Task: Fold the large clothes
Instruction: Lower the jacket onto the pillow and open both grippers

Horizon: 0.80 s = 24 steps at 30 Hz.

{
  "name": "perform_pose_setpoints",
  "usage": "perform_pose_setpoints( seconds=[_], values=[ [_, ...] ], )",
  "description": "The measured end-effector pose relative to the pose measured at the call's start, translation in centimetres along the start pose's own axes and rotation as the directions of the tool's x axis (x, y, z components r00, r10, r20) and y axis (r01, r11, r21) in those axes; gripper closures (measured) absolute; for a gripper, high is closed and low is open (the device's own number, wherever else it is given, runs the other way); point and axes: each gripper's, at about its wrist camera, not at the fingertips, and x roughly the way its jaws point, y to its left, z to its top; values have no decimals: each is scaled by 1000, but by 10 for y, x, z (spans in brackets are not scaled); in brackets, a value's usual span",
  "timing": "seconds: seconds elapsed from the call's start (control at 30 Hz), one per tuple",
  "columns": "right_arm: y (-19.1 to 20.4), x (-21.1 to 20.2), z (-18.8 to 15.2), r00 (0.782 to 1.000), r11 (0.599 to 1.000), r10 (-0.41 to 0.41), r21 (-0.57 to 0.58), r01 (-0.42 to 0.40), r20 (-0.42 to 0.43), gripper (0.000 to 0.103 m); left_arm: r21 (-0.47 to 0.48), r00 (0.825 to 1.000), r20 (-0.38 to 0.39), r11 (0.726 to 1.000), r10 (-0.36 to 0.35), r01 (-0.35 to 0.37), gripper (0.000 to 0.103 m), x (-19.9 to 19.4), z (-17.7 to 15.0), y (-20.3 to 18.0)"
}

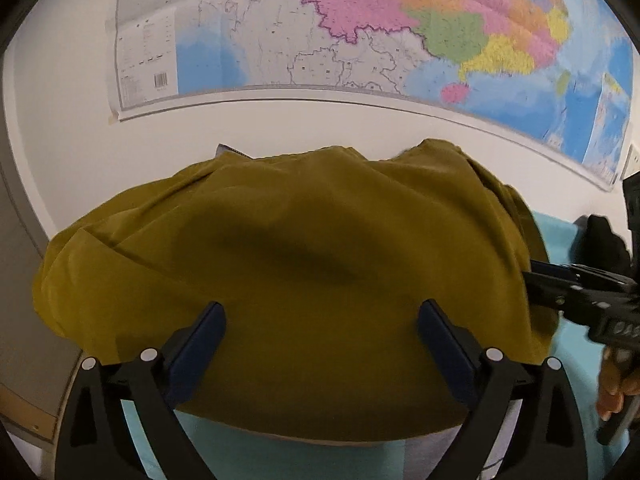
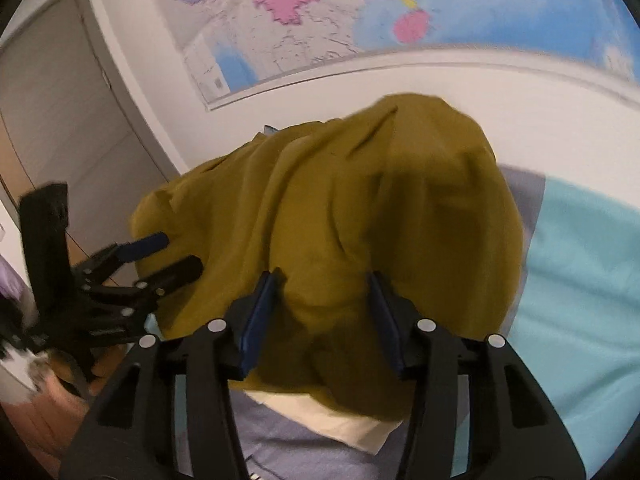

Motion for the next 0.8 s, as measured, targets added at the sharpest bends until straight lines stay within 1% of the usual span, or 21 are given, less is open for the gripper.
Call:
perform_pose_setpoints(
  seconds=[0.1,0.2,0.27,0.4,0.5,0.6,0.63,0.7,0.8],
  values=[
    [5,-8,-2,1000,999,-24,-22,24,-2,53,-17,1000,6,1000,7,-7,9,-3,0,0],
    [14,-18,-3,999,998,-41,-48,42,24,49,-35,1000,22,999,20,-19,9,-8,1,-1],
    [20,-22,-5,998,997,-42,-65,45,43,47,-33,999,29,998,45,-44,9,-12,-1,-4],
    [33,-25,-9,996,992,-55,-106,61,64,46,-14,996,44,997,77,-76,7,-18,-5,-13],
    [38,-27,-13,995,990,-58,-124,68,85,44,-16,995,49,996,88,-87,7,-22,-7,-16],
    [39,-22,-17,996,988,-58,-138,68,74,40,-37,993,57,994,100,-98,7,-23,-9,-18],
    [39,-17,-19,995,986,-73,-148,82,66,38,-43,992,64,994,105,-102,7,-24,-10,-19],
    [38,-9,-23,994,982,-93,-158,101,52,38,-43,992,59,993,113,-111,7,-22,-11,-21],
    [38,-13,-25,994,986,-84,-137,93,69,37,-52,990,62,991,130,-127,7,-25,-13,-23]
  ],
)
